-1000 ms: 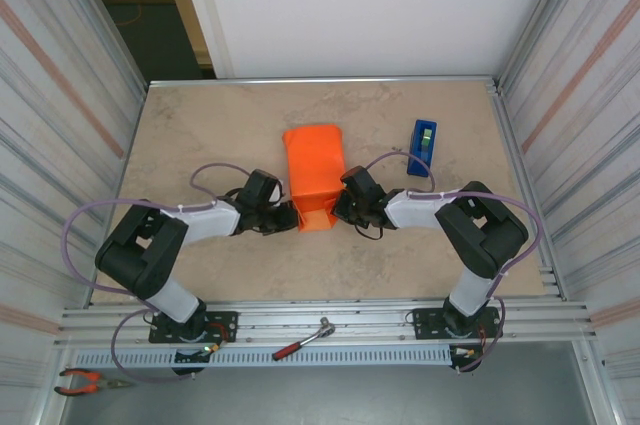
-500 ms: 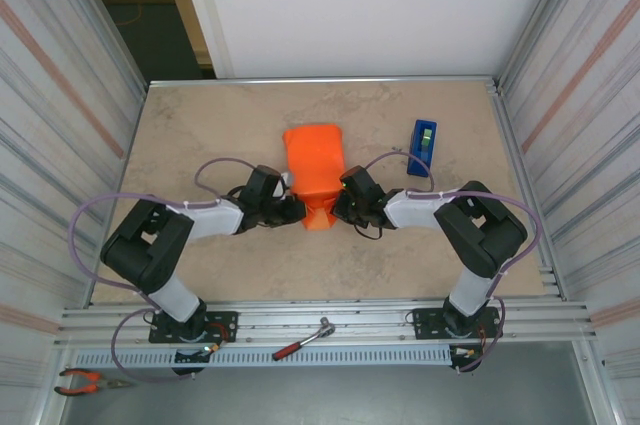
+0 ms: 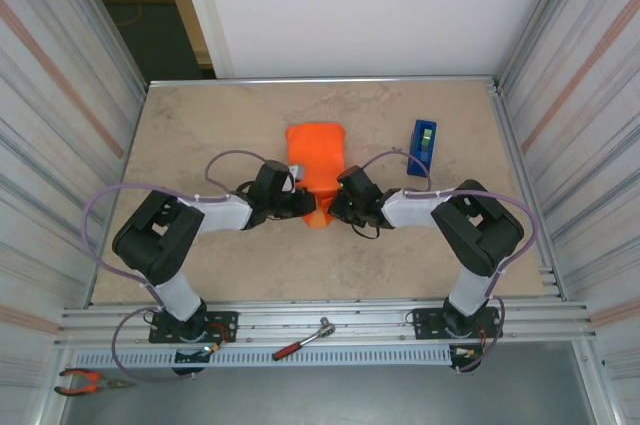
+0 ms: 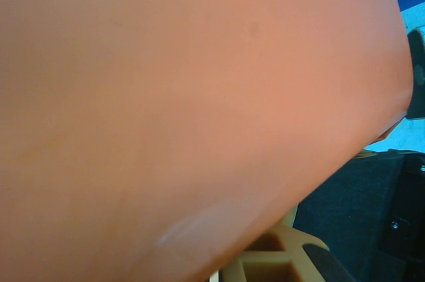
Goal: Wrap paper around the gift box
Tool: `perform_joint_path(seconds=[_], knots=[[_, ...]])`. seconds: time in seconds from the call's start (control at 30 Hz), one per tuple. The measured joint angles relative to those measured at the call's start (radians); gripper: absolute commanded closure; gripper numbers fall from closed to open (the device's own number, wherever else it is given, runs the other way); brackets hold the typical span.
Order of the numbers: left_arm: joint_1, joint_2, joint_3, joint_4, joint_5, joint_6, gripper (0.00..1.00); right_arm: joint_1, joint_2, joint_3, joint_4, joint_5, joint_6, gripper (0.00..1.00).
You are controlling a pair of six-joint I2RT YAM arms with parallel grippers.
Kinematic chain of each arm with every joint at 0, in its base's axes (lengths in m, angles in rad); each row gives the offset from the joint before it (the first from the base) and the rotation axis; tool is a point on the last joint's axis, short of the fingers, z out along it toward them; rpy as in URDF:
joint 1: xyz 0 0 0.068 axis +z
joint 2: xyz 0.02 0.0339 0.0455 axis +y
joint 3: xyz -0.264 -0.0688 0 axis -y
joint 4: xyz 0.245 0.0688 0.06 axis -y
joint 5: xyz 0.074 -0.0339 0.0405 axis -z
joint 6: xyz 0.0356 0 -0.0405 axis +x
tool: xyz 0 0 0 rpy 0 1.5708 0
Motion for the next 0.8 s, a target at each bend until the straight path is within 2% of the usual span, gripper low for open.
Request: perform_joint_path(seconds=[0.17,0.3,0.4,0.5,0.67,0.8], knots=[[-0.016,0.037,0.008,0.020,-0.018,0.014,0.88,0.002,0.000,0.000,0.000,0.004,0.001,1.00],[-0.016,0.028,0.010,0.013,-0.017,0.027,0.83,0.003,0.000,0.000,0.000,0.006,0.003,1.00],[-0.016,-0.034,0.010,-0.025,-0.017,0.046,0.77,0.005,0.000,0.000,0.000,0.009,0.003,1.00],[-0.016,-0.157,-0.005,-0.058,-0.022,0.063,0.77,0.006,0.000,0.000,0.000,0.011,0.003,1.00],[-0.015,-0.387,-0.111,-0.095,-0.078,0.067,0.90,0.006,0.000,0.000,0.000,0.012,0.003,1.00],[0.007,-0.447,-0.211,-0.148,-0.130,0.043,0.99,0.006,0.000,0.000,0.000,0.012,0.003,1.00]])
